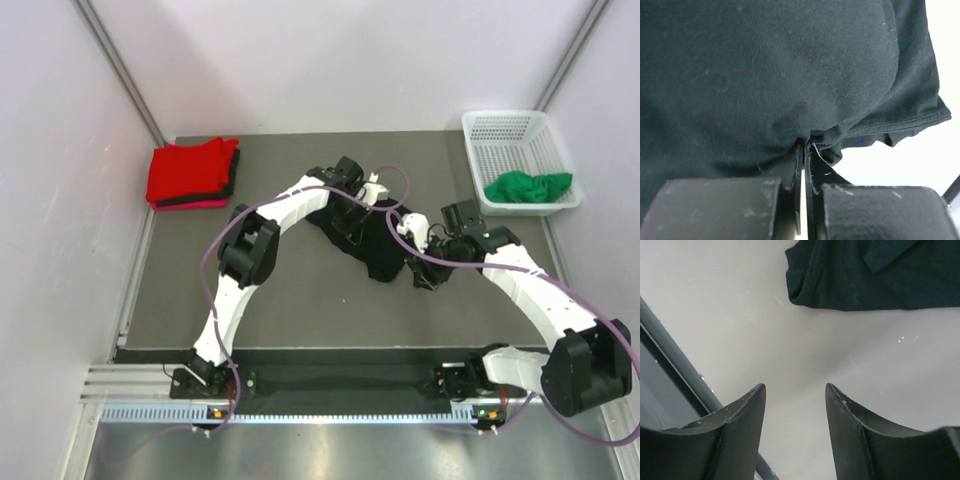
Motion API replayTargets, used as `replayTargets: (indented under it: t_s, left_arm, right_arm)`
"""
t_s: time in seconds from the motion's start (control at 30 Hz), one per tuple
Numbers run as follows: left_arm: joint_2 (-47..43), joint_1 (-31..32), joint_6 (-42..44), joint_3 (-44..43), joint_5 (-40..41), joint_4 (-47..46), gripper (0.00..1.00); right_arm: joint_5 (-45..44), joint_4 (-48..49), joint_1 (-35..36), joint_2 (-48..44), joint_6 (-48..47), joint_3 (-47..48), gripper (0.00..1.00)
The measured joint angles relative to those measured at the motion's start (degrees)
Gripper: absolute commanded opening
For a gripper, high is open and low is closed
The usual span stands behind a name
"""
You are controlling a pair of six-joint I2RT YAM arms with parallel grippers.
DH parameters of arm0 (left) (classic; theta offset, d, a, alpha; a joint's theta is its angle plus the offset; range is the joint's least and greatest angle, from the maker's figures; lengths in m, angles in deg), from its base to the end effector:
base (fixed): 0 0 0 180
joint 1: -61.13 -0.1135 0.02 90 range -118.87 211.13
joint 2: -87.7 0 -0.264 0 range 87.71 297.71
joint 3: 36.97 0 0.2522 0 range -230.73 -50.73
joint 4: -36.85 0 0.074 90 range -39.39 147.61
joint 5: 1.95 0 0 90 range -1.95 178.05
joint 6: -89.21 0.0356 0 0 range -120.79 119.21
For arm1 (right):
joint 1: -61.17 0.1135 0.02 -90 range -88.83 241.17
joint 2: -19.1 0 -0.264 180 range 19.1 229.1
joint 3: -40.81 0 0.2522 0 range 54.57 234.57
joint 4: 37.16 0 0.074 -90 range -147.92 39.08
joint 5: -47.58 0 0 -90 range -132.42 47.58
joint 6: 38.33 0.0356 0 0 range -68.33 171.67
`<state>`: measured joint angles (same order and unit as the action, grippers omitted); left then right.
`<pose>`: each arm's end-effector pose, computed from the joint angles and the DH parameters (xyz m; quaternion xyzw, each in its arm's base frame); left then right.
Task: Fold and stack the t-shirts
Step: Flatten the tshirt out
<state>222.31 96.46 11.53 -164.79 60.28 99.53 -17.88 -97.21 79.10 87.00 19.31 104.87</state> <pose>0.3925 -0.2985 0.1728 0.4250 0.8566 -0.2659 0.1224 0.2039 0.0815 0.2457 -0.4479 0.8413 0.1777 0.2450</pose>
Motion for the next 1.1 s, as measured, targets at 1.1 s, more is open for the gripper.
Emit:
replayTargets:
  t_s: [1.1]
  left_arm:
    - [-11.58, -13.38, 4.15, -7.48, 19.96, -2.56, 0.0]
  right_arm:
    - [3.85, 10.62, 12.83, 35.65, 6.19, 17.86, 0.55]
